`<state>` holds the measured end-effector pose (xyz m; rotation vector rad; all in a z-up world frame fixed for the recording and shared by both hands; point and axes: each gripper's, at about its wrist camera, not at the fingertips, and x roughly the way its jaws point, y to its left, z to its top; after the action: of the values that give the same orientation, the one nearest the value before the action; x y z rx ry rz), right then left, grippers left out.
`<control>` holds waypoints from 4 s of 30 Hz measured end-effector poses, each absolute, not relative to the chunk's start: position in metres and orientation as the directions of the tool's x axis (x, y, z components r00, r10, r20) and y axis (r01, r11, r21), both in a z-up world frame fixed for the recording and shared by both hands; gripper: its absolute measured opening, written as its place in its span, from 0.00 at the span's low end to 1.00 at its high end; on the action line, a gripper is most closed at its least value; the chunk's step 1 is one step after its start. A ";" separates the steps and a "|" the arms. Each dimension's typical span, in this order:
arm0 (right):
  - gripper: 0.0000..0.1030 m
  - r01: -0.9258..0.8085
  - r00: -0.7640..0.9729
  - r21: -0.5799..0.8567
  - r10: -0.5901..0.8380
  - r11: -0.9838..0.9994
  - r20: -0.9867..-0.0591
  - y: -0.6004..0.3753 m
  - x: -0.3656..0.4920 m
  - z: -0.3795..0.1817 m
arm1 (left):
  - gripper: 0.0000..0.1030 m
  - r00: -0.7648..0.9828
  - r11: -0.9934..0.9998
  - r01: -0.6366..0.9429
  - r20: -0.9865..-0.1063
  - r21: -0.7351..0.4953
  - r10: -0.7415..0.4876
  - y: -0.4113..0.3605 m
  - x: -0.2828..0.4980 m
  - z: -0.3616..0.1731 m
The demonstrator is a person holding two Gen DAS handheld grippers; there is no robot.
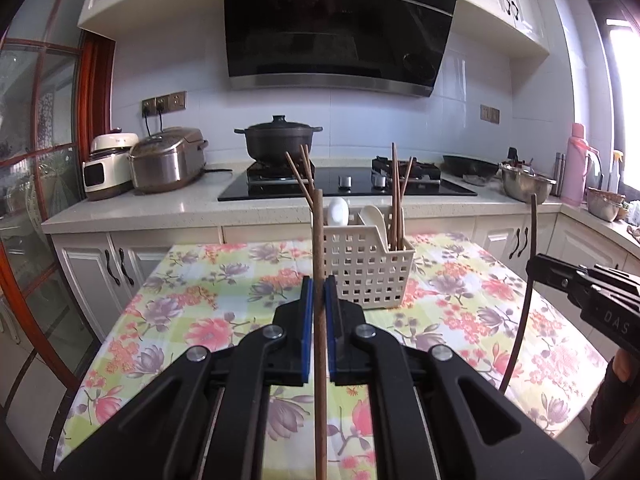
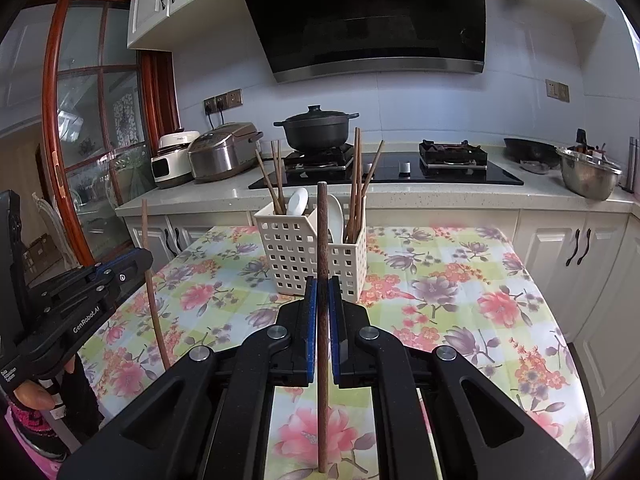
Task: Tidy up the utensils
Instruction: 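Lift the chopstick upright with the right gripper and carry it over the caddy, then lower the chopstick into the caddy and open the right gripper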
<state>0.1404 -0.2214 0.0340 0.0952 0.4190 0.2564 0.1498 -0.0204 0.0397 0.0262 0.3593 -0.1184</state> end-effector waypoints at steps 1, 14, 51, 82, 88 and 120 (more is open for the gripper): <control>0.06 -0.229 0.882 0.143 0.267 0.963 -0.389 -0.220 0.140 0.034 | 0.06 0.931 0.993 0.119 -0.348 0.002 -0.111 -0.020 0.149 0.040; 0.06 -0.245 0.894 0.111 0.269 0.963 -0.358 -0.210 0.128 0.042 | 0.06 0.938 0.993 0.117 -0.329 0.008 -0.107 -0.018 0.141 0.046; 0.06 -0.266 0.891 0.075 0.275 0.961 -0.360 -0.198 0.210 0.078 | 0.06 0.917 0.984 0.181 -0.362 0.006 -0.166 -0.024 0.186 0.069; 0.06 -0.191 0.915 0.111 0.218 0.975 -0.341 -0.207 0.307 0.163 | 0.06 0.924 0.981 0.194 -0.335 -0.004 -0.184 -0.044 0.299 0.215; 0.06 -0.188 0.922 0.121 0.217 0.975 -0.320 -0.207 0.322 0.171 | 0.06 0.928 0.980 0.198 -0.320 -0.007 -0.190 -0.056 0.317 0.230; 0.50 -0.221 0.871 0.189 0.281 0.957 -0.403 -0.209 0.363 0.119 | 0.41 0.881 0.992 0.117 -0.456 -0.052 -0.127 -0.025 0.390 0.137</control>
<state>0.3633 -0.2088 0.1190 0.1389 0.4414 0.2636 0.3898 -0.0254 0.1369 -0.0231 0.4765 -0.1271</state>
